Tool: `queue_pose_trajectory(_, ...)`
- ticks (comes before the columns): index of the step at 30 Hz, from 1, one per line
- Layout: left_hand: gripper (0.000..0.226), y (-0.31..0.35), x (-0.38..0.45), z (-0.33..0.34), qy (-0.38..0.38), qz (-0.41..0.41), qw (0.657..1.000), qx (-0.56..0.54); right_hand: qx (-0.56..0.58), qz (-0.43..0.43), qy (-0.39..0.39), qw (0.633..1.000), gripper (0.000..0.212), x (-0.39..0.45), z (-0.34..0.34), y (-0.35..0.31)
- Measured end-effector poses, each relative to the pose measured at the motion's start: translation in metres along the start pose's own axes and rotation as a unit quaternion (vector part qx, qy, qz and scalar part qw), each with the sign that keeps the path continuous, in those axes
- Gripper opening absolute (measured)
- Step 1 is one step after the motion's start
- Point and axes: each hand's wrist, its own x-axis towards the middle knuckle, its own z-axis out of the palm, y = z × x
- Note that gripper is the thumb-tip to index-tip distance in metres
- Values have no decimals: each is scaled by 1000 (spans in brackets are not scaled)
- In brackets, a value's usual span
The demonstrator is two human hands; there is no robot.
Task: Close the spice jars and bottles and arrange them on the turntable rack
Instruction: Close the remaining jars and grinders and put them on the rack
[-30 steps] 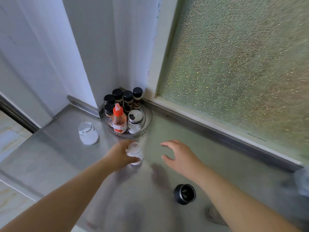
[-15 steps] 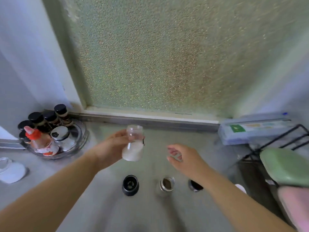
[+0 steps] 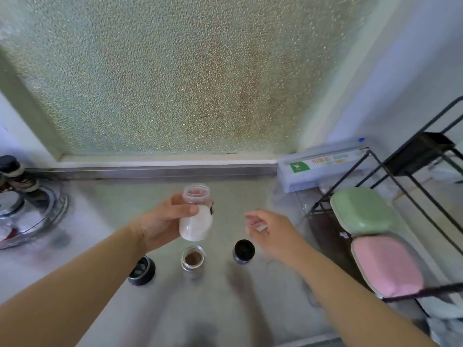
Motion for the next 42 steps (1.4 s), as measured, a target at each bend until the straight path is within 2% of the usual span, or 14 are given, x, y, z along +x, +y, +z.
queue_pose_trajectory(4, 78, -13, 7, 9, -9, 0, 1000, 15, 0, 18, 11, 1000, 29, -5, -14, 20)
queue_pose_trajectory(13, 74, -30, 19, 22, 17, 14, 999, 32, -11, 76, 16, 997, 30, -25, -45, 67)
queue_pose_trajectory(18, 79, -42, 33, 46, 22, 9, 998, 61, -7, 76, 17, 997, 28, -29, -52, 79)
queue_pose_trajectory(23, 64, -53, 44, 66, -19, 2, 1000, 11, 6, 74, 2, 997, 31, -38, -61, 88)
queue_pose_trajectory(30, 63, -59, 53, 90, -58, -33, 996, -60, 12, 55, 9, 998, 27, -47, -69, 97)
queue_pose_trajectory(38, 51, -54, 47, 99, -120, -11, 992, -41, 14, 24, 12, 1000, 26, -47, -69, 98)
queue_pose_trajectory(42, 53, -47, 35, 99, -90, 12, 996, -2, 7, 9, 5, 1000, 27, -40, -64, 92)
